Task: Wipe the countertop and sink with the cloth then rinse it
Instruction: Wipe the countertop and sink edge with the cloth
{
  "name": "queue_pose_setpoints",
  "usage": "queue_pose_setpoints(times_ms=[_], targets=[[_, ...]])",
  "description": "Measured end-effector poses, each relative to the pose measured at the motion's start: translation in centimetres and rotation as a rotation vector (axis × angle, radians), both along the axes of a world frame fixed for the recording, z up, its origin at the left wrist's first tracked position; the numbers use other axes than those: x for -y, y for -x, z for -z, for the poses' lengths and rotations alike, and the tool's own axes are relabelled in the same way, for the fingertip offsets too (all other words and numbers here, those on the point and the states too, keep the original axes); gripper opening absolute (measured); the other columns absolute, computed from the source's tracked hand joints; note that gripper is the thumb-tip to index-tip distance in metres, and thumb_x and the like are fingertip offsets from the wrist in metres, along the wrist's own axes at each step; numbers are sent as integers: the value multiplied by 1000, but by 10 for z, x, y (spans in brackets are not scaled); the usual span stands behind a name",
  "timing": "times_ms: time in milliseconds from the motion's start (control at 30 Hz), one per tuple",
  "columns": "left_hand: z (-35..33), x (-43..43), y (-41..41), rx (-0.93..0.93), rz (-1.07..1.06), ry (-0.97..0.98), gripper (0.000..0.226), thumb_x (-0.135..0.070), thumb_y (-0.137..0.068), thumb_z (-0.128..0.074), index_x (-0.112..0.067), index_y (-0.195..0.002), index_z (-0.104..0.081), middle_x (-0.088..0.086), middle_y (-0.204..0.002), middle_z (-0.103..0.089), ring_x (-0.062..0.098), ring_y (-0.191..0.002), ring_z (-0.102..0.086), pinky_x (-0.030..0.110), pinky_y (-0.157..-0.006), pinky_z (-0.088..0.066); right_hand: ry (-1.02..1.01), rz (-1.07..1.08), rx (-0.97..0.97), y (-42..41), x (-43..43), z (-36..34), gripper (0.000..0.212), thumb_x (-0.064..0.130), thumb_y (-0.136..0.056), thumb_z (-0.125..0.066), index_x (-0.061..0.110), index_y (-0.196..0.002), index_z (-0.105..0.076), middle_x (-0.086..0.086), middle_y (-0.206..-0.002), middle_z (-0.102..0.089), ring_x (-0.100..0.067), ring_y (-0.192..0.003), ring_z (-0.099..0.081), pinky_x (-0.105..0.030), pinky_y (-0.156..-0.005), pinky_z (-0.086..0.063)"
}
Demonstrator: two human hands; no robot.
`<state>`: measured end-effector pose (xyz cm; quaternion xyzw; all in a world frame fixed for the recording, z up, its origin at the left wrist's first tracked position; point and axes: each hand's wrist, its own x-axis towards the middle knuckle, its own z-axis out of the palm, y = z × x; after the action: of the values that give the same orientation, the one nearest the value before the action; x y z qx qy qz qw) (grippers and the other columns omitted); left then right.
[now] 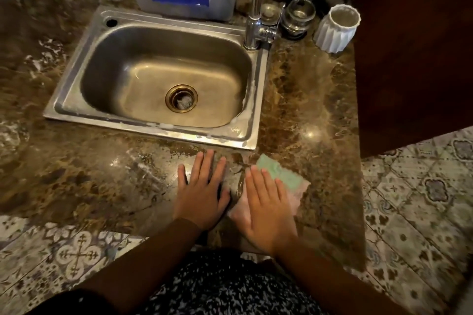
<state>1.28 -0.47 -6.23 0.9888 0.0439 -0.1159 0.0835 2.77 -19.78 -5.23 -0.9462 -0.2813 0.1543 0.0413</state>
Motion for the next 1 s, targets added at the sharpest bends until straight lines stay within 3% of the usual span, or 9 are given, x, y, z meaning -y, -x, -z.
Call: queue_pose_setpoints(times_ms=[167,300,467,733,833,1000], targets=[[0,0,1,5,2,5,67,-51,-96,-35,-26,-157,-27,8,-167,-23,29,-155,-19,66,-118,-17,22,6,5,28,-3,-1,89,69,-98,-22,4,-158,-18,-14,-168,-8,-33,-155,-7,-54,-121,-15],[3,-2,2,10,15,-3,68,-51,-98,-33,-25,-160,-20,8,-169,-14,28,-157,-9,65,-119,-12,-2,110,-9,20,-5,0,90,70,-97,-22,6,-159,-11,-14,-168,-3,-30,-156,0,-54,-123,-12],[8,-2,3,12,18,-27,70,-53,-99,-33,-24,-161,-21,8,-170,-10,27,-157,-3,64,-120,-9,-15,338,46,-67,-1,1,91,69,-95,-15,5,-160,-7,-15,-168,-6,-31,-156,-3,-53,-124,-11],[10,0,4,76,24,-80,71,-51,-97,-36,-21,-160,-26,12,-169,-14,32,-156,-11,67,-118,-17,40,75,95,-238,6,-1,91,71,-94,-7,9,-160,-8,-13,-169,-7,-29,-156,-5,-55,-124,-12],[9,-1,3,80,33,-78,71,-51,-96,-38,-20,-159,-29,13,-169,-16,33,-156,-14,67,-117,-18,21,3,117,-276,2,0,88,69,-94,-14,10,-160,-10,-13,-168,-10,-29,-156,-8,-54,-124,-12],[8,0,3,60,32,-55,70,-51,-96,-38,-21,-159,-28,11,-169,-15,32,-156,-11,67,-118,-15,55,-129,124,-310,-2,-4,89,67,-93,-10,8,-160,-12,-15,-168,-11,-32,-155,-10,-54,-125,-11]])
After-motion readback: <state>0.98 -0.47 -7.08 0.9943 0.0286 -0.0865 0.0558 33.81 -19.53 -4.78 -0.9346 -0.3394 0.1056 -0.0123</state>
